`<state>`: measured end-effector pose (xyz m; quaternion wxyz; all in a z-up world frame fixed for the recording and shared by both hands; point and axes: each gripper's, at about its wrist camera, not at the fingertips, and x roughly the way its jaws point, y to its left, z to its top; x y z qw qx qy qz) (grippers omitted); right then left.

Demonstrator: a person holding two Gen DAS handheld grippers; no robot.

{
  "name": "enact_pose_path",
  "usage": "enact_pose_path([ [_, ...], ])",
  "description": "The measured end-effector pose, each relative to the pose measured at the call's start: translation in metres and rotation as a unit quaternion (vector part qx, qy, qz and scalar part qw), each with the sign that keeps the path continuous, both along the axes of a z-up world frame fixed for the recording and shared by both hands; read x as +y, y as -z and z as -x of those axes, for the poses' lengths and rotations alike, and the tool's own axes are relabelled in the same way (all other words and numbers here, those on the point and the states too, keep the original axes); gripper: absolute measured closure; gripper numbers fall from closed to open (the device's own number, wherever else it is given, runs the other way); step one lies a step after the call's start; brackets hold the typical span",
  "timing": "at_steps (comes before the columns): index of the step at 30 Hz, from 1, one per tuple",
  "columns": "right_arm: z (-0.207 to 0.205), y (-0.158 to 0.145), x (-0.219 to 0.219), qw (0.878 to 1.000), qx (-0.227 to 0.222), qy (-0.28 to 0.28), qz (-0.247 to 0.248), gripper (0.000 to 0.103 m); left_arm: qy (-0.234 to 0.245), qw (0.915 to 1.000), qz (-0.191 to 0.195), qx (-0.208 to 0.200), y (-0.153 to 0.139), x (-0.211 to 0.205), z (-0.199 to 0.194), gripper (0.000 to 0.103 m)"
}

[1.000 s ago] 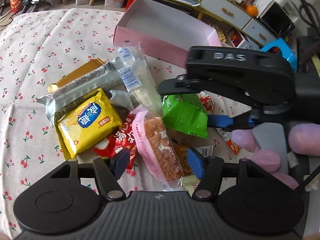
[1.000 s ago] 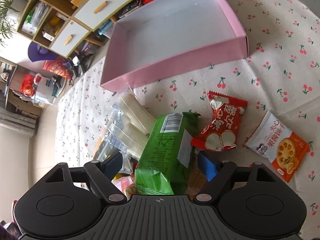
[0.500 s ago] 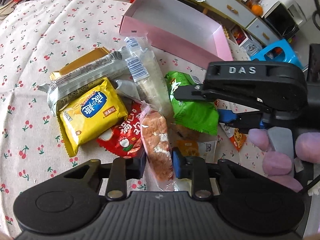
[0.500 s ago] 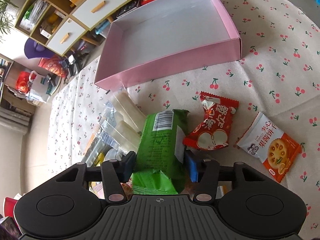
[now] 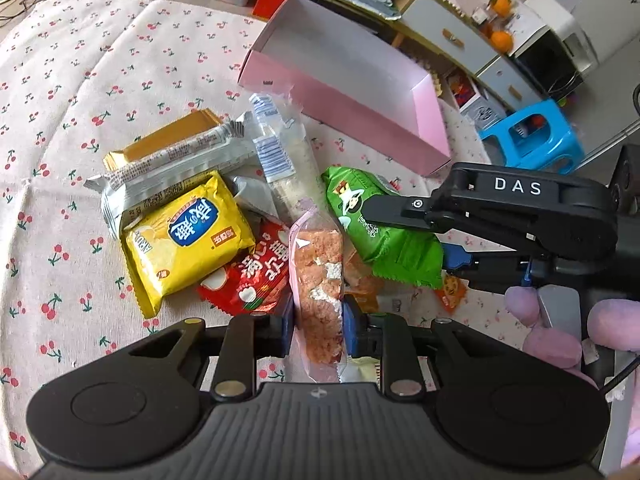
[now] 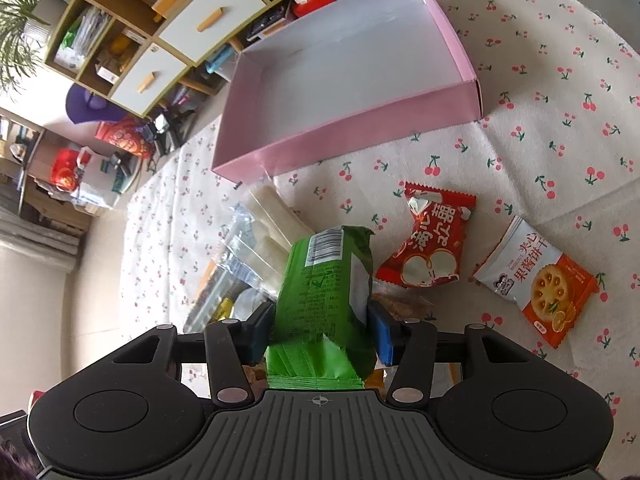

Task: Organize snacks
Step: 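Grasp the pink pastry bag with the left tool while the right tool grasps the green packet, then carry both packets into the pink box and open both tools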

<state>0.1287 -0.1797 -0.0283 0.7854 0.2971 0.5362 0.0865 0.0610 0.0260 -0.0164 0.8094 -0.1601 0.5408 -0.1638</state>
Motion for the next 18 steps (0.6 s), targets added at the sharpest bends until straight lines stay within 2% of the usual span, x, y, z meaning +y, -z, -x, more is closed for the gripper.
enact_pose_path([
  [13,0.000,-0.015,-0.017,0.999,-0.016,0.028,-0.034,0.054,-0.015,0.9990,0.030,-0.030,-0.014,0.008,-0.006,0.081],
  [18,-0.003,-0.018,-0.024,0.998,-0.024,0.043,-0.048,0.054,-0.019,0.9968,0.055,-0.055,-0.020,0.013,-0.013,0.081],
])
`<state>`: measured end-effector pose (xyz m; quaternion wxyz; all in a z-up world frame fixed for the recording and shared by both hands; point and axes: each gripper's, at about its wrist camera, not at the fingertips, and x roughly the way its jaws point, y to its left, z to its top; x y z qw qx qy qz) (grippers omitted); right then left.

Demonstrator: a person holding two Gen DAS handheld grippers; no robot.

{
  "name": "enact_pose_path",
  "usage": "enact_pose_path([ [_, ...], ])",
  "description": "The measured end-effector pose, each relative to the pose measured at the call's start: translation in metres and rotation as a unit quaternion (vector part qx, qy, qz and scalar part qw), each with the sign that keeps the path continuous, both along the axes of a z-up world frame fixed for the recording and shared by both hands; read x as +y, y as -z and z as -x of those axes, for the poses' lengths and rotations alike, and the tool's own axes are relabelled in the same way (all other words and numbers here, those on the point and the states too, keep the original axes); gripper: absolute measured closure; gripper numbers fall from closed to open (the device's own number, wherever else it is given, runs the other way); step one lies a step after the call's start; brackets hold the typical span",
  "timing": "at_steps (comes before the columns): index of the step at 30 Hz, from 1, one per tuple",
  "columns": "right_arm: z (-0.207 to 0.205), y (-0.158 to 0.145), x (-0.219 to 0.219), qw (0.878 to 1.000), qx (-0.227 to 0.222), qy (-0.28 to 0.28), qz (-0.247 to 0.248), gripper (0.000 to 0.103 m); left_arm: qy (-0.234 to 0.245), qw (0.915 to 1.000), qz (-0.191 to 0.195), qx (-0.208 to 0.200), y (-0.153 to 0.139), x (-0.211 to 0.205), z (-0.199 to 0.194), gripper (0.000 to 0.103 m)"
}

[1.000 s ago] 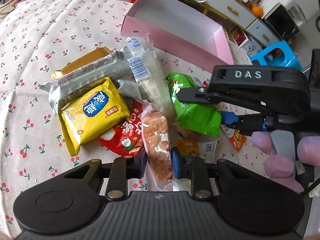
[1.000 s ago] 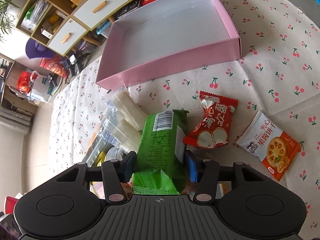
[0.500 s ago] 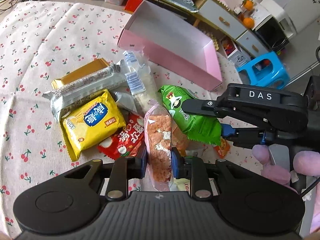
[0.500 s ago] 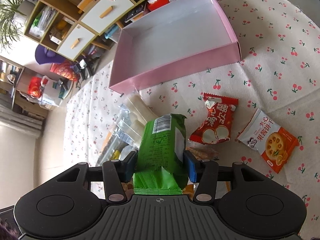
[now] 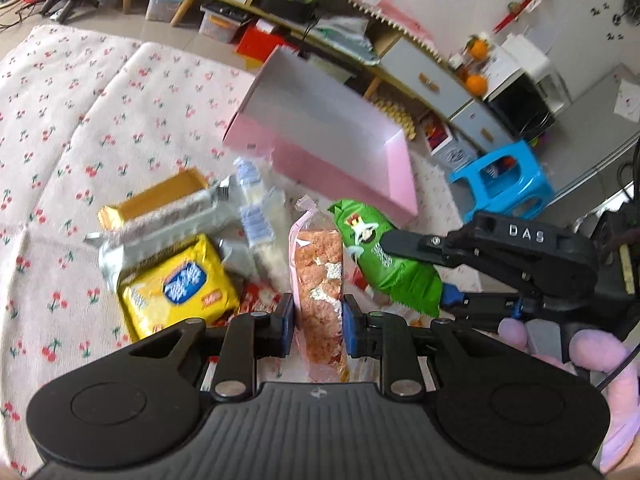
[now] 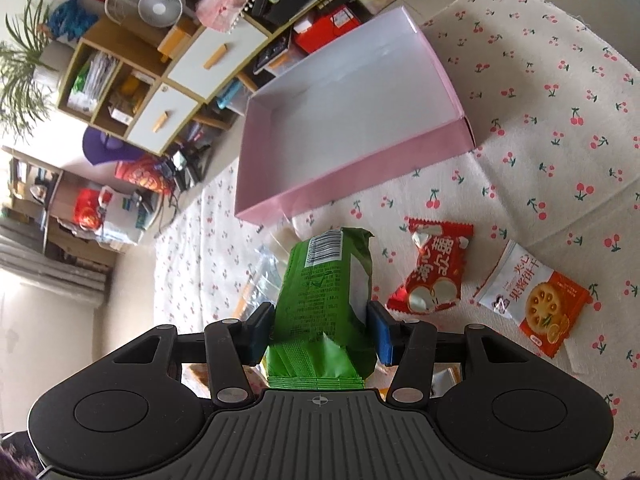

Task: Organize snacks
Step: 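Carry both packets into the pink box and open both tools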

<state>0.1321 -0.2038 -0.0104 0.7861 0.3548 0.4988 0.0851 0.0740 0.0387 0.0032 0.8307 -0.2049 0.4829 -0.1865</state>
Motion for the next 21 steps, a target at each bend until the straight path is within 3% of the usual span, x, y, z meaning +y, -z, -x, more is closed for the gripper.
enact_pose_path([
  [10,-0.011,-0.013,-0.022,0.999,-0.027,0.036,-0.011,0.054,-0.010,0.9985,0.043,-0.032,-0.012,0.004,-0.036,0.081],
  [21,-0.065,-0.005,-0.051,0.993,-0.082,0.082,0.004,0.054,-0.024,0.9916,0.045,-0.118,0.005,-0.020,-0.114,0.081],
])
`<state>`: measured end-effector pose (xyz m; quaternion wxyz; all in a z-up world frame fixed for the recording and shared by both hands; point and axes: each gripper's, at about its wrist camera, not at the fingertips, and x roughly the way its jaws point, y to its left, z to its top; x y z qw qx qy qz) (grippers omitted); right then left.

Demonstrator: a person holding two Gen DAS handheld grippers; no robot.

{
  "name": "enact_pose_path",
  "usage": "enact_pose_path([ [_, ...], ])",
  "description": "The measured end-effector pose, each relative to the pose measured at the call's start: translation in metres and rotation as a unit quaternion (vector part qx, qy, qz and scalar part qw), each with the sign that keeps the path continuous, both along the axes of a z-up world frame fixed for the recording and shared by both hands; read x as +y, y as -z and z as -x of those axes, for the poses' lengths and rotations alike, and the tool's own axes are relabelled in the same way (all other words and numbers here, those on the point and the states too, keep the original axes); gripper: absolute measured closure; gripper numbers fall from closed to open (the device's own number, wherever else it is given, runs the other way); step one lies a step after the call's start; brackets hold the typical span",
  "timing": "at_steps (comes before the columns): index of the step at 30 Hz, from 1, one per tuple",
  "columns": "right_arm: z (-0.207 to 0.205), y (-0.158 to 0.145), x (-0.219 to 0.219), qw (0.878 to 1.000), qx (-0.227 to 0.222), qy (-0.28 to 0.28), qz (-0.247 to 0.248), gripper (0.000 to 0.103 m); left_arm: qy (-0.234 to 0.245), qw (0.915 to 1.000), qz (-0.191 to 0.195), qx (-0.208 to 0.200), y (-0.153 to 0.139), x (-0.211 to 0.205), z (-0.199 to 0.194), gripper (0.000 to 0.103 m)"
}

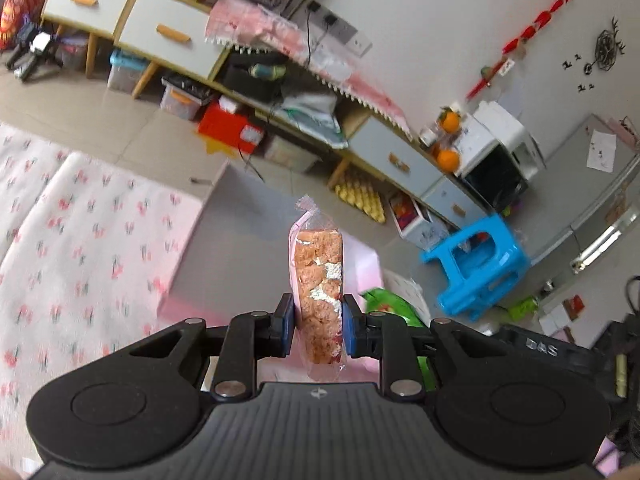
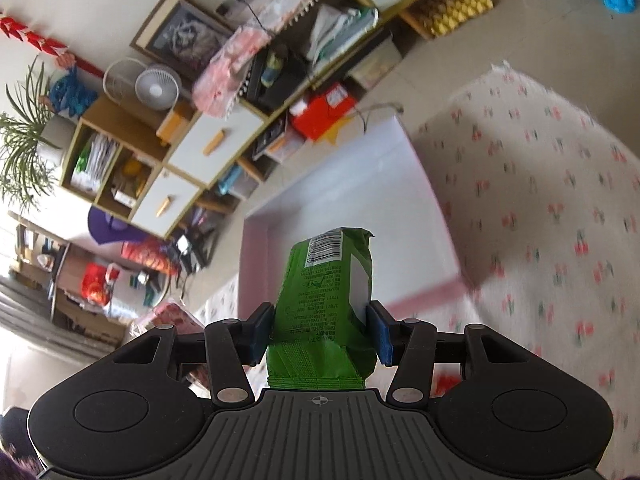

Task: Organize snacks
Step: 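Carry both packets into the pink box and open both tools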

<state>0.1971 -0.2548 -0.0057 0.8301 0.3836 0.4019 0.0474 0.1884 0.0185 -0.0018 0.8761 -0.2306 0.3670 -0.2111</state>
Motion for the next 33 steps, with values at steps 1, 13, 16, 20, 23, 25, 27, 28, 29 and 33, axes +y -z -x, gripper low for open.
enact_pose_path([
  [1,-0.005,0.003,-0.002,1.000,-0.006,0.003,0.004,0.054,-0.006,0.9999,-0.004,-0.010,0.003,-0.001,-0.004,0.081],
  [13,-0.048,0.044,-0.011,0.999,-0.031,0.021,0.022,0.054,0.001,0.9961,-0.087,-0.017,0.030,-0.015,-0.023,0.081],
  [16,-0.050,0.048,-0.008,0.999,-0.031,0.016,0.031,0.054,-0.002,0.9960,-0.089,-0.005,0.029,-0.013,-0.022,0.081],
  [20,-0.050,0.050,-0.003,0.998,-0.025,0.006,0.055,0.054,0.002,0.9951,-0.095,0.026,0.036,-0.012,-0.030,0.081],
  [23,-0.050,0.052,-0.004,0.998,-0.018,0.005,0.064,0.054,0.003,0.9945,-0.095,0.043,0.037,-0.009,-0.029,0.081],
  [25,-0.049,0.053,-0.004,0.998,-0.015,0.005,0.065,0.054,0.004,0.9937,-0.098,0.055,0.037,-0.009,-0.031,0.081],
  [27,-0.049,0.053,-0.004,0.997,-0.013,0.005,0.070,0.054,0.005,0.9926,-0.097,0.072,0.036,-0.008,-0.032,0.081],
  [28,-0.049,0.053,-0.003,0.997,-0.013,0.005,0.073,0.054,0.007,0.9921,-0.098,0.079,0.037,-0.008,-0.034,0.081],
  [29,-0.050,0.053,-0.003,0.997,-0.013,0.005,0.077,0.054,0.011,0.9914,-0.098,0.085,0.036,-0.007,-0.034,0.081],
  [33,-0.050,0.053,-0.002,0.997,-0.012,0.003,0.076,0.054,0.025,0.9886,-0.110,0.100,0.036,-0.008,-0.037,0.081],
])
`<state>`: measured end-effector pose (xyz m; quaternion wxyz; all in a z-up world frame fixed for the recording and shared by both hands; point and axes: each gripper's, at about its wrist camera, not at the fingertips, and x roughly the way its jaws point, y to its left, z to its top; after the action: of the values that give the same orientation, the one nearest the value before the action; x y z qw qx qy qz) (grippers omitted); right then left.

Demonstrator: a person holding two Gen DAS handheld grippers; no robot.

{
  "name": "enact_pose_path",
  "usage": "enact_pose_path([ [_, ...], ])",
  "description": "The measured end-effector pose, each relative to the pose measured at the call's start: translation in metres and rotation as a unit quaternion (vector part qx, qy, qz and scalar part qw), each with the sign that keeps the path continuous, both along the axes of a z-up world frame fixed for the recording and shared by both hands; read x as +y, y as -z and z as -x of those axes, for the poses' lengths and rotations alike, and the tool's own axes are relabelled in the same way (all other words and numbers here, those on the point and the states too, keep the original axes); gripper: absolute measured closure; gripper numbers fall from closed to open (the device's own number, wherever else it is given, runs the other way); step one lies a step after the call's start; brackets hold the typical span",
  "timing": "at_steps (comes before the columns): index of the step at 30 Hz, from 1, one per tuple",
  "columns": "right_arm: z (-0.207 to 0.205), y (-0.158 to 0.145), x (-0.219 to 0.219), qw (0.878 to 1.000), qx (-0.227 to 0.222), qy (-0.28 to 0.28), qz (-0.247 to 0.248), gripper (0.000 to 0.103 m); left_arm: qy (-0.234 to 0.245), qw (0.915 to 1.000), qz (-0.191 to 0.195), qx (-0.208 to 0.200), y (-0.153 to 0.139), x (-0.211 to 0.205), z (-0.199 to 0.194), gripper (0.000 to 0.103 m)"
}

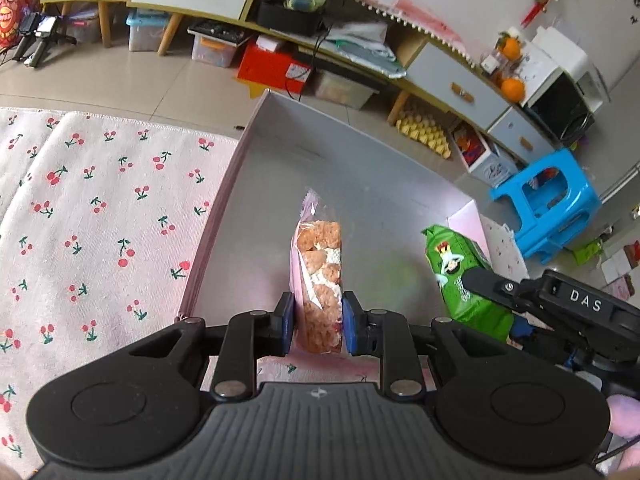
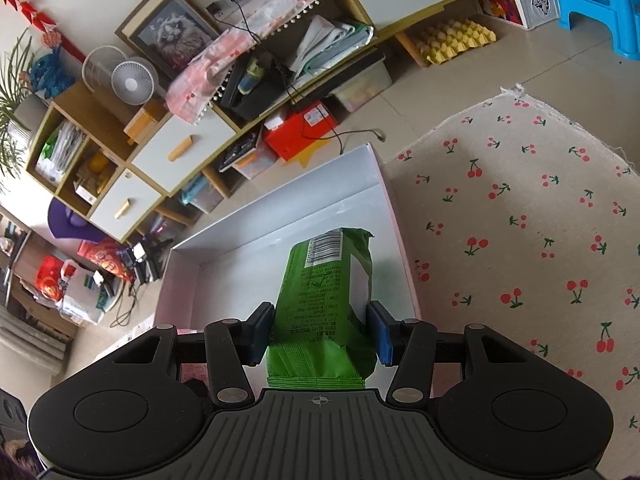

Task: Organize snacks
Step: 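Carry both packets into the pink box and open both tools, then withdraw both tools from the box back toward the snack pile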

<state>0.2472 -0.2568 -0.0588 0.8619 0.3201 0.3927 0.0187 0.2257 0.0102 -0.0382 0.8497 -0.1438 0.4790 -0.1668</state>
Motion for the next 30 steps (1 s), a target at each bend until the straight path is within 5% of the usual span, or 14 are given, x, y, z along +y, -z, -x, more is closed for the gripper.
enact_pose_path([
  [6,-0.001,-0.002,0.005,1.000,-0.001,-0.005,0.008,0.052,0.004,0.9995,-0.021,-0.022,-0.001,-0.005,0.004,0.079],
  [9,0.000,-0.006,0.003,1.000,-0.007,-0.001,0.001,0.050,0.003,0.9992,-0.022,-0.034,-0.005,-0.006,0.004,0.069],
  [14,0.004,-0.018,0.000,1.000,-0.018,-0.005,-0.012,0.030,0.004,0.9985,-0.009,-0.053,-0.015,-0.004,0.007,0.039],
  [30,0.050,-0.062,0.005,0.998,-0.011,-0.029,0.063,0.018,0.035,0.9943,-0.040,-0.092,-0.049,-0.010,0.048,0.006],
])
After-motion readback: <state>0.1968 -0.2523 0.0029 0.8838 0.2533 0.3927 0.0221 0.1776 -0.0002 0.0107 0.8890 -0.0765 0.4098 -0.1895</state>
